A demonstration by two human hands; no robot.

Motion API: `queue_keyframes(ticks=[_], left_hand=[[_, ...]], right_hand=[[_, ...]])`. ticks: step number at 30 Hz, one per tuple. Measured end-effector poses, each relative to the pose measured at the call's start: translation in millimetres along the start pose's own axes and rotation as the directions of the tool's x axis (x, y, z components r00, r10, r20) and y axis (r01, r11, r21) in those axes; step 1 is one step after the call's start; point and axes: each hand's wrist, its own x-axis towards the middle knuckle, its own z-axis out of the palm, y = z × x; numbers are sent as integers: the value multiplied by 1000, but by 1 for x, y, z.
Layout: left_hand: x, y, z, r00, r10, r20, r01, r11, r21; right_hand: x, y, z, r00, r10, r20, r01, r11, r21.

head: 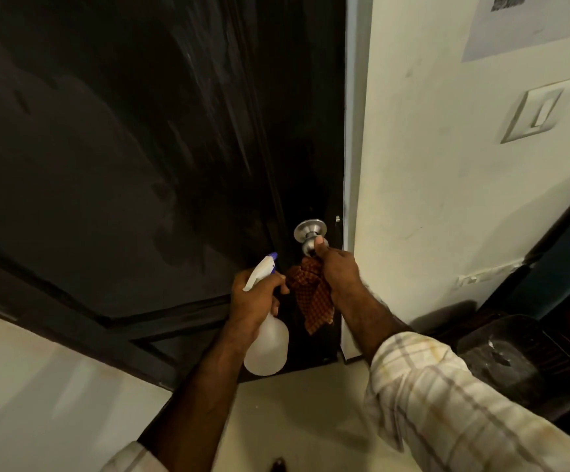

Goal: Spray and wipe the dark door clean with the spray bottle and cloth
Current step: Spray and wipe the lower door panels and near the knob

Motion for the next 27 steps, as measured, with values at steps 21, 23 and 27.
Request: queue_keyframes(ticks=[21, 23, 27], left_hand=[[85, 15, -6, 998, 32, 49, -34, 998, 46], [84, 14, -6, 997, 31, 67, -34, 999, 42], [81, 7, -3, 994, 12, 111, -17, 999, 47]], right_hand=[[35, -33, 20, 995, -29, -93, 16, 990, -142], [29, -32, 16, 997, -43, -70, 32, 989, -143], [8, -17, 1, 995, -93, -36, 84, 976, -203]])
